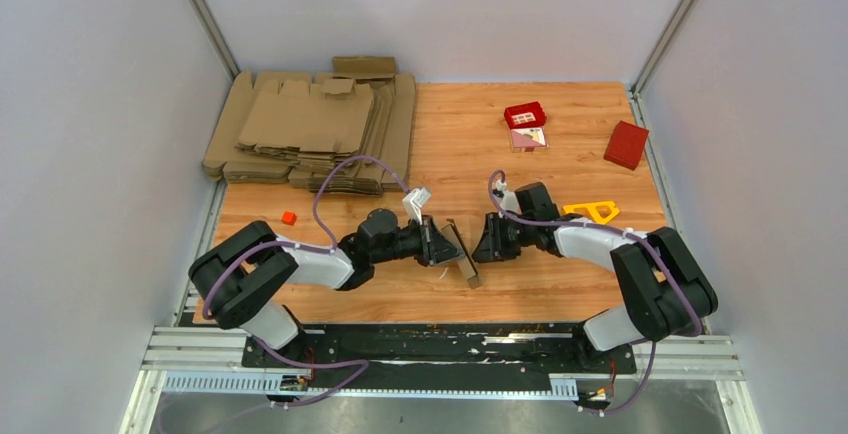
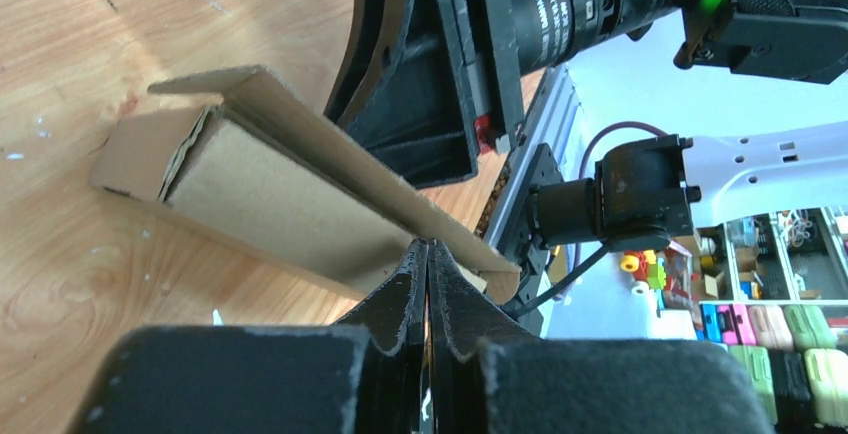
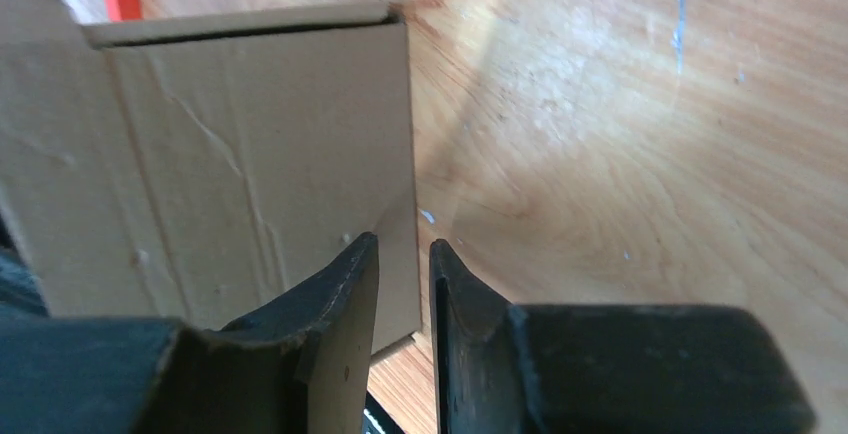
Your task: Fold the paper box
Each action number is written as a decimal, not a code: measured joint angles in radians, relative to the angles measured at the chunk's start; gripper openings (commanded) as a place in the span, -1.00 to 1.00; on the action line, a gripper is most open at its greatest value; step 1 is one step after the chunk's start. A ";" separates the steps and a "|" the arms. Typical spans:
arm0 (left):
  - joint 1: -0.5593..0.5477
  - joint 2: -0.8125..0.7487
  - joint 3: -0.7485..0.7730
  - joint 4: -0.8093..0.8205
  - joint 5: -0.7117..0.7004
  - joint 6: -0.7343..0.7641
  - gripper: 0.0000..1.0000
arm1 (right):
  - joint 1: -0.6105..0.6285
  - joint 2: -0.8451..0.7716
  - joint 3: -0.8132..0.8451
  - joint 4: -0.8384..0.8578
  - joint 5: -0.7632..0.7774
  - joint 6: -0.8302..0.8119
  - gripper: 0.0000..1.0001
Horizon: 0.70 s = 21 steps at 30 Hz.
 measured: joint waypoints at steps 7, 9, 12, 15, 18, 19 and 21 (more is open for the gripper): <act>-0.007 0.043 0.037 0.010 0.000 0.000 -0.87 | 0.001 -0.006 0.000 -0.064 0.047 -0.017 -0.42; -0.007 0.043 0.042 0.004 0.000 0.002 -0.85 | 0.001 -0.021 0.000 -0.077 0.057 -0.021 -0.40; -0.008 0.043 0.057 -0.027 0.000 0.008 -0.85 | 0.001 -0.060 0.000 -0.100 0.073 -0.026 -0.37; -0.012 0.043 0.075 -0.058 -0.001 0.016 -0.84 | 0.001 -0.122 0.004 -0.130 0.092 -0.034 -0.34; -0.014 0.042 0.094 -0.094 -0.004 0.029 -0.83 | 0.000 -0.175 0.018 -0.154 0.101 -0.037 -0.31; -0.014 0.042 0.103 -0.108 -0.004 0.034 -0.83 | 0.000 -0.187 0.023 -0.157 0.101 -0.037 -0.31; -0.018 0.042 0.115 -0.129 -0.005 0.041 -0.84 | 0.000 -0.204 0.032 -0.160 0.092 -0.037 -0.29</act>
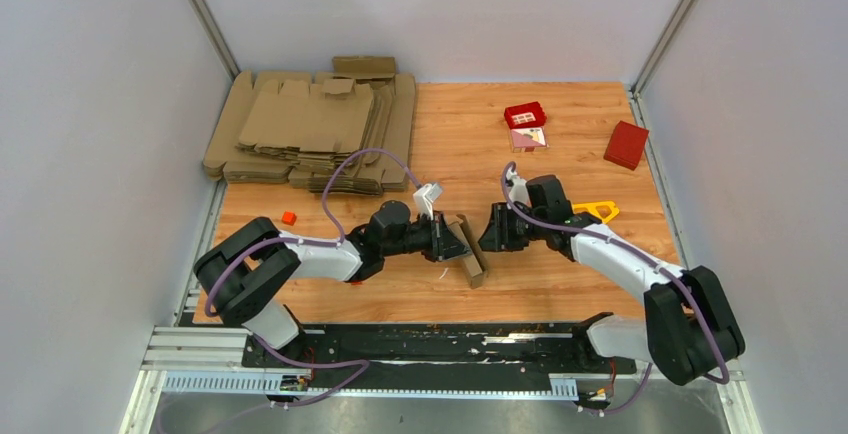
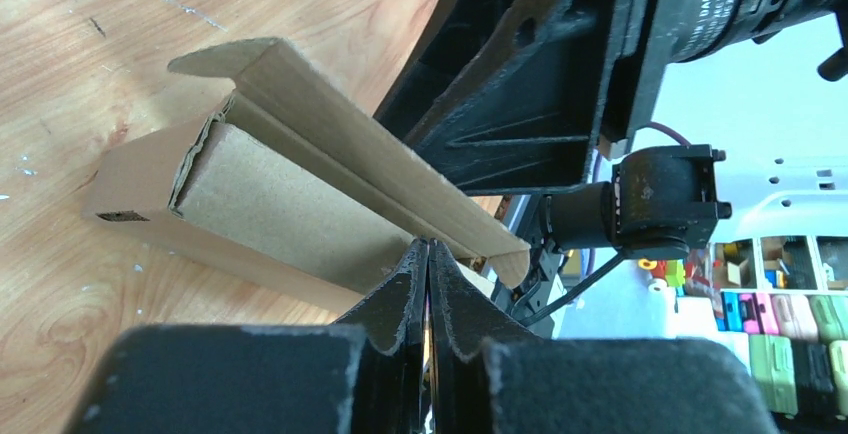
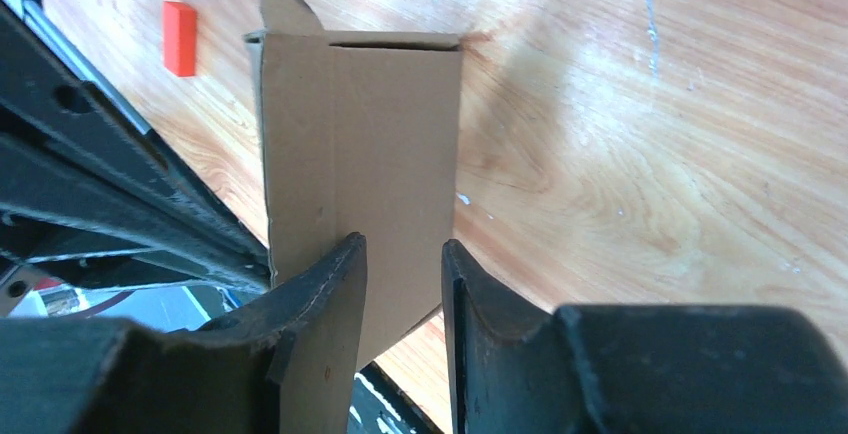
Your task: Fold the paper box
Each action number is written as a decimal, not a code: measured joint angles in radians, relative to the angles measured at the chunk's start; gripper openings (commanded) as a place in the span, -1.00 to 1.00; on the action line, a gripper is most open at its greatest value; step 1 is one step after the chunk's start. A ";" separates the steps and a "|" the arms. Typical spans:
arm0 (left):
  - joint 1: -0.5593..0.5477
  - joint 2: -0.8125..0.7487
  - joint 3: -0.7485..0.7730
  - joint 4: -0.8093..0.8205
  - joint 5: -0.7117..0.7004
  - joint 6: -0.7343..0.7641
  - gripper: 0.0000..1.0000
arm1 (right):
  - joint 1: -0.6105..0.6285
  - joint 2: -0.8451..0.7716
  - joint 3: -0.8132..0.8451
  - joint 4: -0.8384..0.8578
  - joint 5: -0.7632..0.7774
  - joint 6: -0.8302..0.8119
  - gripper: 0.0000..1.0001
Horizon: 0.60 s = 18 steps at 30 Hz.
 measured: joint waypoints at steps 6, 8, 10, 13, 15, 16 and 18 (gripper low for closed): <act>-0.003 0.000 0.008 -0.017 -0.005 0.012 -0.85 | 0.000 -0.019 0.006 -0.002 -0.053 0.008 -0.25; -0.003 0.000 0.008 -0.021 -0.006 0.013 -0.85 | 0.000 -0.027 0.006 -0.005 -0.067 0.014 -0.16; -0.003 0.000 0.008 -0.026 -0.006 0.014 -0.85 | 0.000 -0.039 0.006 -0.011 -0.079 0.020 -0.09; -0.005 0.000 0.008 -0.031 -0.006 0.015 -0.86 | -0.003 -0.060 0.006 -0.027 -0.082 0.027 -0.03; -0.006 0.000 0.008 -0.035 -0.007 0.018 -0.86 | -0.005 -0.079 0.006 -0.040 -0.083 0.030 0.02; -0.008 0.000 0.008 -0.036 -0.010 0.019 -0.86 | -0.005 -0.092 0.006 -0.048 -0.088 0.031 0.04; -0.009 0.000 0.008 -0.039 -0.016 0.021 -0.86 | -0.004 -0.116 0.005 -0.056 -0.106 0.034 0.08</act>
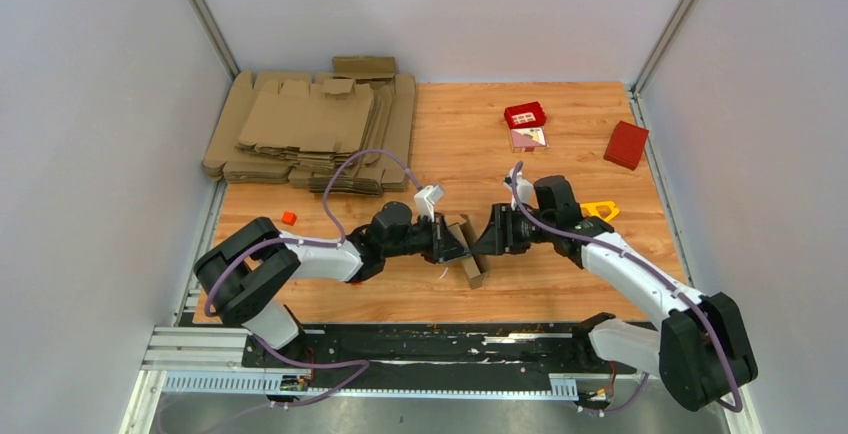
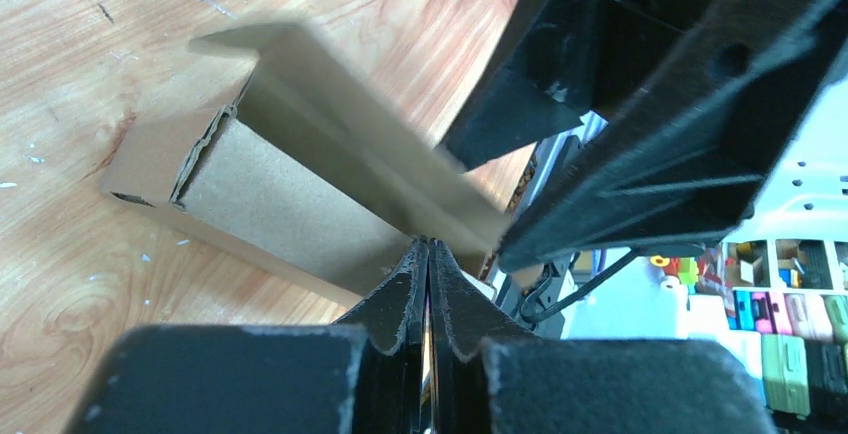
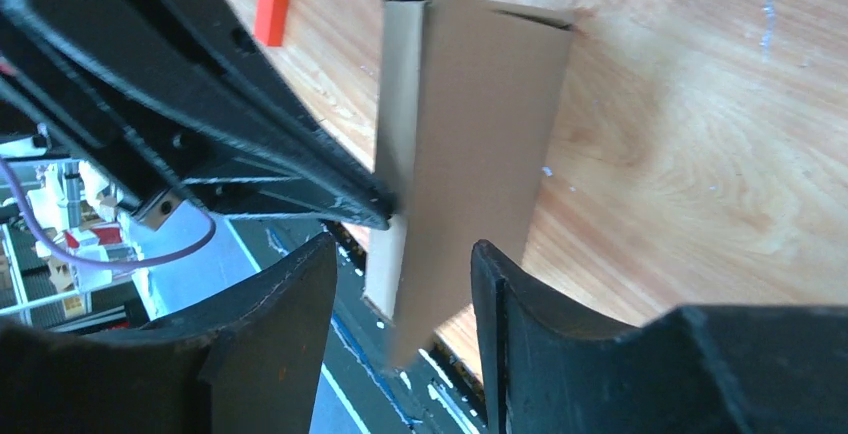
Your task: Fold the paper box
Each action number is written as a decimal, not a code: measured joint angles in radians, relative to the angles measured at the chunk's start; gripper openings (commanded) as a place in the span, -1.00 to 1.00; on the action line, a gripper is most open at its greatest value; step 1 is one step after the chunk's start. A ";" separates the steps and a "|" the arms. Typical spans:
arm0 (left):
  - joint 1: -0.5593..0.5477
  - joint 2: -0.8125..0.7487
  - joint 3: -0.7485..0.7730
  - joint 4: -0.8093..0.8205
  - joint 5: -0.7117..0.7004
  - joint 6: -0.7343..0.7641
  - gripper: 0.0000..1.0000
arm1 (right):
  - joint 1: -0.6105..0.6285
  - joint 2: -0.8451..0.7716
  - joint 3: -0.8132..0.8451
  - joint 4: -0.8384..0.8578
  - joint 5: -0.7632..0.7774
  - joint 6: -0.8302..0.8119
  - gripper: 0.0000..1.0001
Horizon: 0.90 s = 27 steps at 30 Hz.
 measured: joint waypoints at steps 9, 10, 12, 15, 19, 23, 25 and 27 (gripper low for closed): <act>-0.007 0.000 0.011 -0.015 -0.012 0.004 -0.87 | 0.086 -0.047 0.006 -0.085 0.015 -0.008 0.43; -0.008 0.000 0.011 -0.016 -0.013 0.004 -0.87 | 0.100 -0.047 0.011 -0.096 0.026 -0.008 0.44; -0.009 0.000 0.012 -0.018 -0.016 0.003 -0.88 | 0.143 -0.047 0.029 -0.129 0.077 -0.011 0.45; -0.012 0.000 0.013 -0.018 -0.023 0.003 -0.90 | 0.212 -0.046 0.072 -0.185 0.174 -0.016 0.46; -0.016 0.001 0.014 -0.018 -0.029 0.002 -0.91 | 0.300 -0.029 0.127 -0.247 0.322 -0.018 0.41; -0.022 0.008 0.022 -0.016 -0.039 -0.002 -0.91 | 0.369 -0.002 0.152 -0.280 0.443 -0.018 0.26; -0.026 0.011 0.028 -0.015 -0.046 -0.002 -0.91 | 0.391 0.013 0.156 -0.290 0.491 -0.016 0.21; -0.030 0.013 0.032 -0.017 -0.051 -0.005 -0.91 | 0.409 0.024 0.158 -0.294 0.529 -0.014 0.13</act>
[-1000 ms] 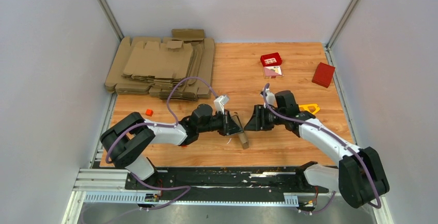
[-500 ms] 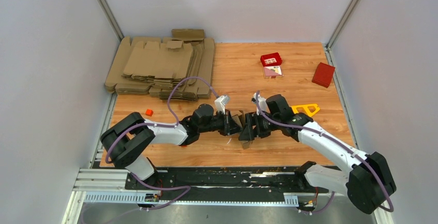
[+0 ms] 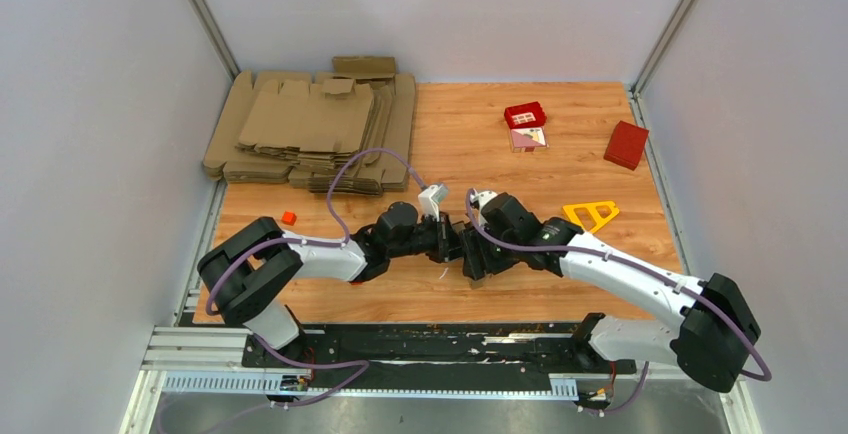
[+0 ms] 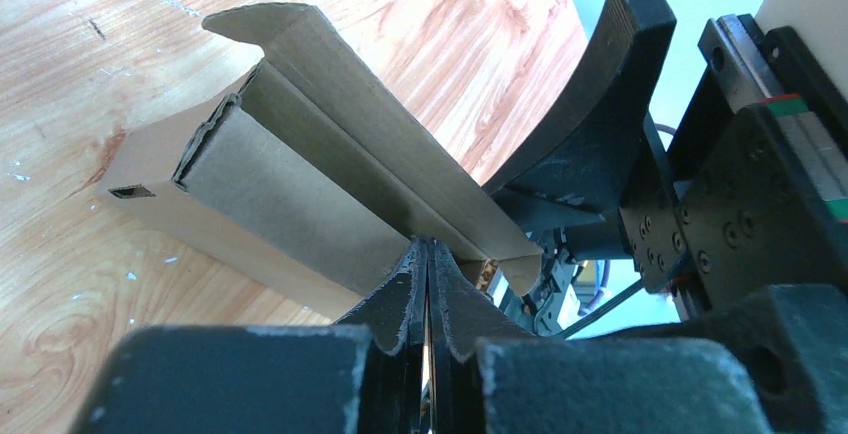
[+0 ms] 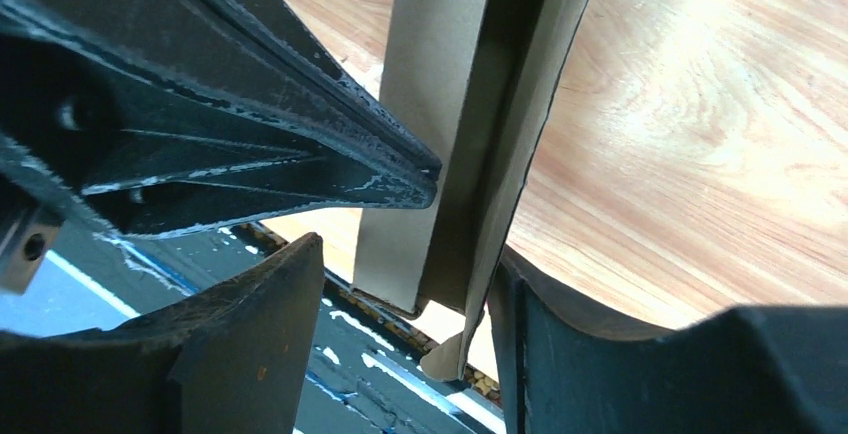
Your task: Fold the paper box
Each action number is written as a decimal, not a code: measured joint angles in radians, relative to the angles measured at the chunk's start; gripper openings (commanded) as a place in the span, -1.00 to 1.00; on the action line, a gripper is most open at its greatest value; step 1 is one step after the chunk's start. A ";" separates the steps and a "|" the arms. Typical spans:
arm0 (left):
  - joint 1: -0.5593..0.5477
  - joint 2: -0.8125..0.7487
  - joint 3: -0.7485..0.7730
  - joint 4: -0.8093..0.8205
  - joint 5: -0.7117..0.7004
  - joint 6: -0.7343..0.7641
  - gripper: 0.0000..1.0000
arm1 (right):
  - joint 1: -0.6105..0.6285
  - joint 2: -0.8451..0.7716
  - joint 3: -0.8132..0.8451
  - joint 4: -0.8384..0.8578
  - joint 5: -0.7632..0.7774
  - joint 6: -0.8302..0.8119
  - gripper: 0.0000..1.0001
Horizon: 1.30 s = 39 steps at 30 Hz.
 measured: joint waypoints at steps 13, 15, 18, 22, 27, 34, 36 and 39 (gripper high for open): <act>0.002 -0.010 0.025 -0.063 -0.005 0.006 -0.52 | 0.034 0.018 0.012 -0.024 0.109 0.002 -0.49; 0.013 -0.031 0.048 -0.132 0.003 0.025 -0.37 | 0.034 0.016 0.013 -0.029 0.112 -0.005 -0.51; 0.042 -0.111 0.079 -0.271 0.014 0.077 -0.09 | 0.027 -0.002 0.012 -0.050 0.109 -0.021 -0.52; 0.108 -0.290 0.100 -0.445 0.015 0.159 0.22 | 0.006 -0.066 0.009 -0.068 0.068 -0.036 -0.51; 0.212 -0.451 0.099 -0.552 0.013 0.267 0.53 | -0.002 -0.138 0.002 -0.048 -0.060 -0.069 -0.50; 0.267 -0.471 -0.076 -0.432 0.085 0.363 0.43 | -0.002 -0.110 -0.008 -0.034 -0.185 -0.101 -0.49; 0.269 -0.435 -0.113 -0.413 0.124 0.373 0.32 | -0.002 -0.089 -0.007 -0.023 -0.196 -0.105 -0.49; 0.270 -0.375 -0.120 -0.383 0.176 0.386 0.27 | -0.002 -0.031 -0.007 -0.014 -0.198 -0.111 -0.48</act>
